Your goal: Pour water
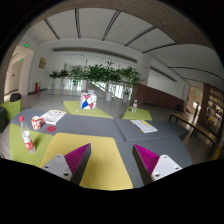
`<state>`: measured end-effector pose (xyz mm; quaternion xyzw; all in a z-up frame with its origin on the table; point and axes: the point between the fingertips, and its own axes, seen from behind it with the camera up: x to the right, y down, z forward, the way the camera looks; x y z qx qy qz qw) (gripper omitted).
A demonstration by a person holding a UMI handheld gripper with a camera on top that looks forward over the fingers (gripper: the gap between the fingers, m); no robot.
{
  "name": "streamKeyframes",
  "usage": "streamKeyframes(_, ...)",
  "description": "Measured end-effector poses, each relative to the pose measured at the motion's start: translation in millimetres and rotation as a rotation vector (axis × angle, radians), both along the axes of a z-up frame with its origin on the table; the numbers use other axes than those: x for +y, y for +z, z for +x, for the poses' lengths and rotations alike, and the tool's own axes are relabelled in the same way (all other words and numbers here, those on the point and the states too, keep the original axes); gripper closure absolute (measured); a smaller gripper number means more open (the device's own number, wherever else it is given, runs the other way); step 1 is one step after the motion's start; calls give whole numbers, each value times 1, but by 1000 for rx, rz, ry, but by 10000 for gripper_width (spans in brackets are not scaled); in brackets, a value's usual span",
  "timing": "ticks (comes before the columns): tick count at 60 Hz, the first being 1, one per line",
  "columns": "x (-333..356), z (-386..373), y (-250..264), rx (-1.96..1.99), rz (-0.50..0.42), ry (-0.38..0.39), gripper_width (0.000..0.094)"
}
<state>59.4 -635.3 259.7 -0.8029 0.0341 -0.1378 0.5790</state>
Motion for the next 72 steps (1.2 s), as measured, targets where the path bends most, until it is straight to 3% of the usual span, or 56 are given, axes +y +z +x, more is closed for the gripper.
streamKeyframes(14, 2, -65, -40, 0, -55, 64, 77)
streamKeyframes(29, 5, -239, -94, 20, -121, 291, 82)
streamKeyframes(38, 32, -336, -114, 77, -119, 368, 86)
streamKeyframes(50, 90, -420, -128, 130, -69, 384, 85)
streamKeyframes(62, 152, -457, -151, 152, -33, 361, 100)
streamKeyframes(69, 187, -457, -173, 172, -29, 324, 163)
streamKeyframes(72, 195, -457, -179, 177, -31, 318, 266)
